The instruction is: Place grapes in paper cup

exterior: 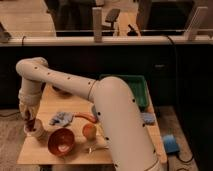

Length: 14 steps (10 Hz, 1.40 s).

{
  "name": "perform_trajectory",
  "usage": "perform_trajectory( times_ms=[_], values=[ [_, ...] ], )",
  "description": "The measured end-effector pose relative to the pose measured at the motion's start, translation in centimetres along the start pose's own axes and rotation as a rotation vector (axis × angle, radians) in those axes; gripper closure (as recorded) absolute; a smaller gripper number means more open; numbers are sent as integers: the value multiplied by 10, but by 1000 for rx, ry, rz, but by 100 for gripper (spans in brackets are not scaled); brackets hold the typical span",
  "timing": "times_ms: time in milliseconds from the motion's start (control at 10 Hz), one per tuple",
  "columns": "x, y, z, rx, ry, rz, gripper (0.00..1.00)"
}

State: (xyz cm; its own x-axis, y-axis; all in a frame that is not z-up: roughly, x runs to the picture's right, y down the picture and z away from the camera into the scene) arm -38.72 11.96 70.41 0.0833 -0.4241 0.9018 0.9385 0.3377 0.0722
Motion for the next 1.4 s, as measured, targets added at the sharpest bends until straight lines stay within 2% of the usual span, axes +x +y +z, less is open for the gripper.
perform_trajectory(
  times_ms=[100,800,1400],
  values=[
    [1,0,1,-1,-2,2,20],
    [4,0,3,-10,-18,14,20],
    [8,2,1,0,-24,6,20]
  ],
)
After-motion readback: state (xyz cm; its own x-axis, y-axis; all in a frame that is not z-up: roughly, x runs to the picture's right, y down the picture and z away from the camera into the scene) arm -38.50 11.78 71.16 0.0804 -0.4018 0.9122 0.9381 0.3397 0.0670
